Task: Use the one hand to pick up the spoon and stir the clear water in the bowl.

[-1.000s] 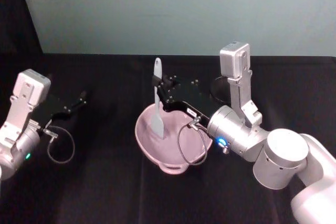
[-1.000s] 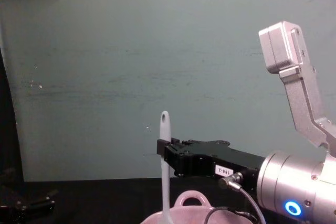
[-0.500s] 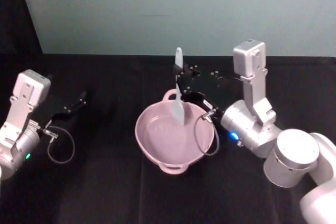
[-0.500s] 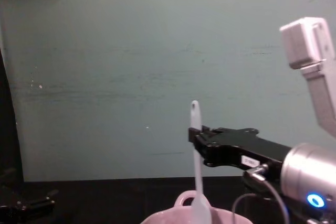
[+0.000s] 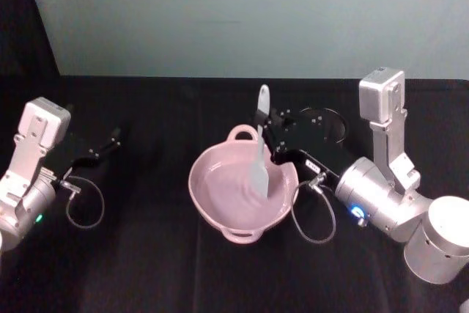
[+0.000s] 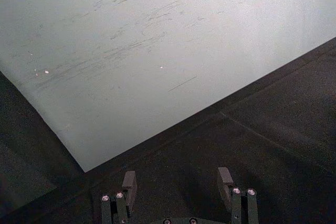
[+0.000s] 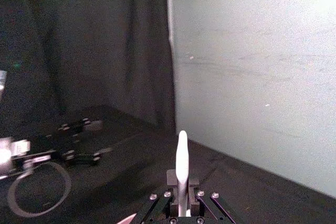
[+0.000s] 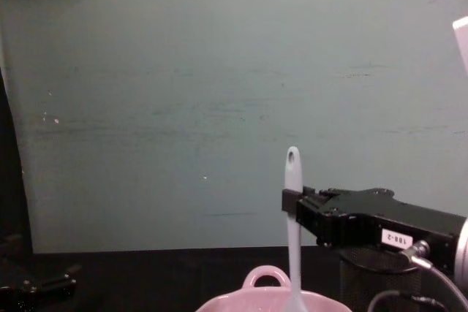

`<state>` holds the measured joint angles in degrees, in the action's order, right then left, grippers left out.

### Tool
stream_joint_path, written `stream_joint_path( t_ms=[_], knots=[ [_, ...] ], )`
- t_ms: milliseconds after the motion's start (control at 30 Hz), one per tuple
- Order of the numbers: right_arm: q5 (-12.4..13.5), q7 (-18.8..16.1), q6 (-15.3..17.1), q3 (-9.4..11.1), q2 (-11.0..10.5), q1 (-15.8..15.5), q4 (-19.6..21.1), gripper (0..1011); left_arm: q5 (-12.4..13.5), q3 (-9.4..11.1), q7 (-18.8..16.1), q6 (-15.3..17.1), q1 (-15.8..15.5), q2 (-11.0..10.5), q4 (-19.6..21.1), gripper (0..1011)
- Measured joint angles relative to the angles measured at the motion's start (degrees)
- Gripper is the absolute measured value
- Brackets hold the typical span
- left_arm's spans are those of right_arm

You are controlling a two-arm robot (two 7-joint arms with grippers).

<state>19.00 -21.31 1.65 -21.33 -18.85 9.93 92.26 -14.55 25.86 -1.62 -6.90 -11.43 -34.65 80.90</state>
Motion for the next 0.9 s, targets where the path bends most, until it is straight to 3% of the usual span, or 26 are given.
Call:
stream_joint_path(
  t_ms=[200, 533, 700, 900],
  knots=[
    [2.5, -1.8, 2.1, -0.8, -1.1, -1.5, 2.4, 109, 0.0, 0.0, 0.0, 0.0, 0.0, 0.0, 0.0, 1011],
    [6.4, -3.4, 4.2, -3.3, -0.4, -0.8, 3.1, 109, 0.0, 0.0, 0.0, 0.0, 0.0, 0.0, 0.0, 1011],
    [6.8, -3.2, 4.0, -5.0, 0.8, 0.6, 1.4, 109, 0.0, 0.0, 0.0, 0.0, 0.0, 0.0, 0.0, 1011],
    [5.4, -1.3, 1.9, -6.3, 3.1, 2.9, -2.5, 109, 0.0, 0.0, 0.0, 0.0, 0.0, 0.0, 0.0, 1011]
  ],
)
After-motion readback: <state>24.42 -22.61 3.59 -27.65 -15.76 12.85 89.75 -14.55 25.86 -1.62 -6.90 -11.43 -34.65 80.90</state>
